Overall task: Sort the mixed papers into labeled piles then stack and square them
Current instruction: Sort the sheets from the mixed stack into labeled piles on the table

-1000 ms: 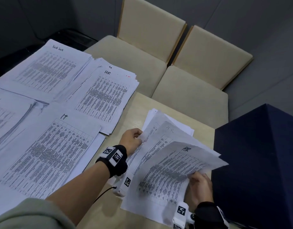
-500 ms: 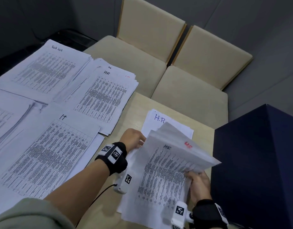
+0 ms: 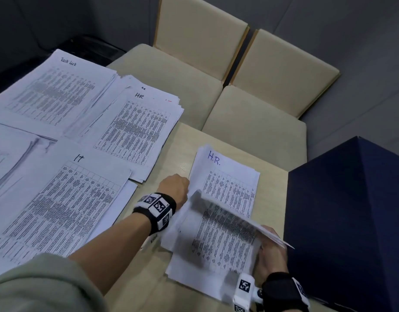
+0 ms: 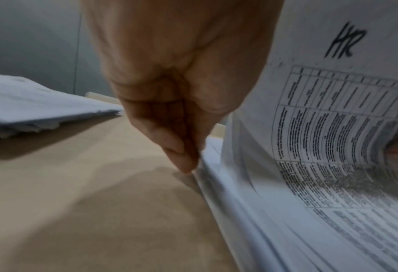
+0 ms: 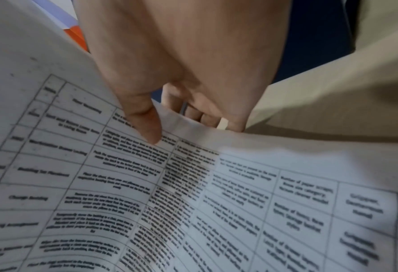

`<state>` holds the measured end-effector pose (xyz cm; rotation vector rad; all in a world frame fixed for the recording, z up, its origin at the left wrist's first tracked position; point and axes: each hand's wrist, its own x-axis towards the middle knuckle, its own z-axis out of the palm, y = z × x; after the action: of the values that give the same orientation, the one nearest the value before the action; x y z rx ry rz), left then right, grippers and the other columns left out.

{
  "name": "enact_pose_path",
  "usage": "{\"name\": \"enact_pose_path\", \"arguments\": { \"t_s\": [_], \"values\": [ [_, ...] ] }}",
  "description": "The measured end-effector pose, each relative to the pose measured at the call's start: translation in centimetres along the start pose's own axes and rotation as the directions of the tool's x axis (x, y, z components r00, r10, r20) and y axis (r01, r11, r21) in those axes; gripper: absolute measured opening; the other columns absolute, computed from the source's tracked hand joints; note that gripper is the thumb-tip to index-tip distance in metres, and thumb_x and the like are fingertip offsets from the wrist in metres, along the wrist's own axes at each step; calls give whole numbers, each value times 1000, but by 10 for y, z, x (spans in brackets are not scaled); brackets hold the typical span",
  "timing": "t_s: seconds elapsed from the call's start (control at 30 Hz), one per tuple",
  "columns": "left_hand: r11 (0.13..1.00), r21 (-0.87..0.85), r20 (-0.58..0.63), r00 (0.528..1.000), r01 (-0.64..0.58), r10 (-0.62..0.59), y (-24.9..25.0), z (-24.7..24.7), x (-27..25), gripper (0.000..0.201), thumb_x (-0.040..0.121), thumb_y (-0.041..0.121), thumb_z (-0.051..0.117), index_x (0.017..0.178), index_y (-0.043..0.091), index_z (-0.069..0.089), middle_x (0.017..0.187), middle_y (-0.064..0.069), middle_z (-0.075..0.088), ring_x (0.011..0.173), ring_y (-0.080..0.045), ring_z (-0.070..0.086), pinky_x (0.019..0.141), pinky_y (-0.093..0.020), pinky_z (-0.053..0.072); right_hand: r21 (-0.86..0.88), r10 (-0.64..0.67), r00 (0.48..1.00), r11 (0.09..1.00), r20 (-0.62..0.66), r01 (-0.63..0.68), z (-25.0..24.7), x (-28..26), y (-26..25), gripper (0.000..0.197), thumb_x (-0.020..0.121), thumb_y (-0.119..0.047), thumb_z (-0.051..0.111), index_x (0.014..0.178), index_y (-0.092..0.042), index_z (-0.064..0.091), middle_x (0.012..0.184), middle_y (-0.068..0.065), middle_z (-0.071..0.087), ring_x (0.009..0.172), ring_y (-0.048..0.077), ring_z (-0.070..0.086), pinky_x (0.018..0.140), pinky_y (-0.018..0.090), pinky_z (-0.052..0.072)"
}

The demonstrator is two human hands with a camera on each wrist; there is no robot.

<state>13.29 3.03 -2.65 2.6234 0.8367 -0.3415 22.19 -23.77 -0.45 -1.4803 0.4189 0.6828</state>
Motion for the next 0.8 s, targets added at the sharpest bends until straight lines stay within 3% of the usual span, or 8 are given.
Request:
{"name": "enact_pose_path", "arguments": {
  "t_s": [0.07,0.13,0.2,0.33,0.47,0.57,0.7,0.8],
  "values": [
    [999,-38,-64,998,-23,20,-6,-3,-1,19,99,26,47,102,11,60,101,-10,66,88,-28,64,78,-35,54,10,-4,1000,1000,-15,4,6,-2,-1,9,89,-8,58,84,-12,64,83,16,65,73,29,64,63,45,59],
    [998,-64,-179,984,-12,1,-10,-4,-2,20,98,29,51,109,12,54,106,-5,62,92,-26,61,80,-37,53,33,-9,998,999,-62,11,12,0,-3,16,92,-2,52,81,-8,61,68,8,66,58,20,64,46,23,52],
    [996,-93,-210,978,1,-21,-11,-3,-1,30,96,32,56,115,10,49,112,-5,55,99,-26,58,81,-34,50,73,-25,993,997,-115,33,17,0,-6,26,95,3,44,76,-8,57,50,0,62,39,9,57,37,13,41],
    [962,-245,-46,990,122,-137,0,6,9,44,92,36,63,120,6,49,122,-11,53,111,-28,53,91,-34,45,15,20,984,1000,-175,-18,14,2,-2,20,88,-1,51,73,-15,55,51,1,59,52,25,58,51,26,47],
    [944,-222,-13,967,245,-254,14,19,15,67,82,42,72,127,3,41,128,-14,43,118,-29,46,98,-34,43,5,58,982,998,-177,-58,3,3,-1,11,85,-2,55,84,-10,62,78,15,65,75,32,63,70,39,52],
    [943,-238,10,971,234,-238,19,22,16,52,83,31,72,120,4,47,121,-13,52,110,-28,53,85,-31,46,9,58,973,998,-221,-57,-5,7,0,12,85,-1,55,93,-6,63,87,18,65,82,32,63,75,40,51],
    [942,-292,-48,981,166,-188,22,18,8,11,90,25,60,88,14,59,89,-8,64,76,-26,57,61,-30,42,40,91,960,996,-265,-83,-12,13,3,8,77,-4,59,79,-11,63,89,15,62,81,29,60,76,41,47],
    [864,-500,-101,988,55,-121,17,16,1,29,83,27,70,63,12,54,61,-5,55,58,-20,48,48,-27,29,63,90,967,995,-236,-78,-12,14,2,10,83,-5,53,78,-12,58,84,13,60,77,29,57,70,37,46]
  ]
}}
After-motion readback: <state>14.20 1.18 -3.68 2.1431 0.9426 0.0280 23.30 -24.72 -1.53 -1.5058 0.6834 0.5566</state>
